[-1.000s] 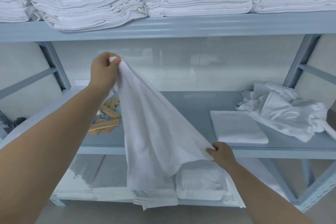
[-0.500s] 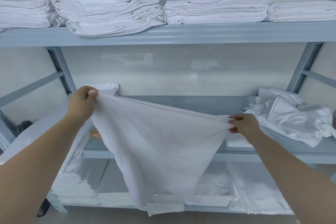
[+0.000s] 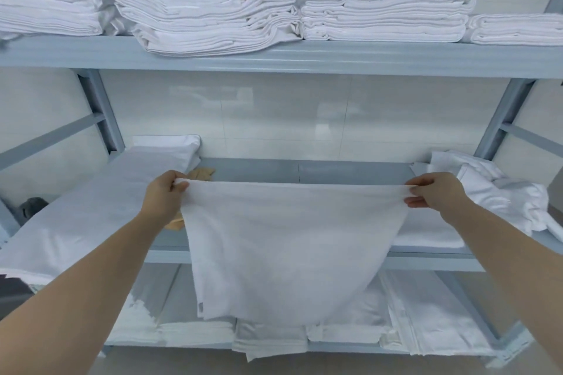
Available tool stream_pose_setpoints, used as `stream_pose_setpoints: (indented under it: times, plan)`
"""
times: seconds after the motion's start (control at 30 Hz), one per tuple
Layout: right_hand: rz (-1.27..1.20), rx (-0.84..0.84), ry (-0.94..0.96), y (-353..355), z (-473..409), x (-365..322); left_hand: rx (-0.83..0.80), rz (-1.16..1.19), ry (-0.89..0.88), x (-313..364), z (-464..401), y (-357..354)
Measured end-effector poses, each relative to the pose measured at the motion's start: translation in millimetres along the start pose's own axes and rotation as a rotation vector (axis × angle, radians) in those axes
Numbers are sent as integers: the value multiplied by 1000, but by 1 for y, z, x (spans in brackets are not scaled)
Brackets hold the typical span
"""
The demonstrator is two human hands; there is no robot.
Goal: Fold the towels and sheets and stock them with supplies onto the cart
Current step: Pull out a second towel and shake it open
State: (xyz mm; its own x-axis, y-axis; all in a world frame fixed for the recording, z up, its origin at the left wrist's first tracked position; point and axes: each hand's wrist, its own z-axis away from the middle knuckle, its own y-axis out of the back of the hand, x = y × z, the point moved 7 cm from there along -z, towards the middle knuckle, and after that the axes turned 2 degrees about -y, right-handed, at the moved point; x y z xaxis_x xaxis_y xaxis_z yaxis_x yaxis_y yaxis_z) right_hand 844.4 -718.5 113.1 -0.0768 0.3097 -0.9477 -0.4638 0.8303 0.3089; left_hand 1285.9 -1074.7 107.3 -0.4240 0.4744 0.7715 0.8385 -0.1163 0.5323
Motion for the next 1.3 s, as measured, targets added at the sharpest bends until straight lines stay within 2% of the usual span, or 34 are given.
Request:
stream_pose_setpoints:
  times: [0.27,0.37,0.4,0.47,0.53,0.6,0.67,0.73,0.9,1.0,1.17,1.3]
  plan:
    - [-92,35,73,-1,13,-7,-61,-108,-14,-6,-8,2]
    - [240,14,191,-6,20,-12,-85,-54,67,-11,-12,0]
    - [342,16,218,-8,21,-12,-103,12,120,-14,-12,-2]
    - [395,52,243,-9,18,-11,-145,226,256,-18,-10,-10]
    - [341,74,206,-9,14,-5,-201,506,383,-20,-6,-22]
    - [158,14,86,-16,12,8,-235,683,455,-20,-5,-29]
    - [-73,-23,-38,-24,13,23,-240,736,486,-22,-6,-34]
    - [-225,-11,-86,-28,14,32,-238,756,488,-25,-9,-37]
    - [-471,-42,-46,-32,15,21,-268,883,410,-30,-24,-31]
    - [-505,14,68,-29,15,11,-228,967,330,-34,-32,-23]
    - [-278,93,-38,-53,2,48,-211,763,457,-53,-22,-55]
    - [-240,161,-17,-55,-25,54,-161,797,504,-60,-38,-74]
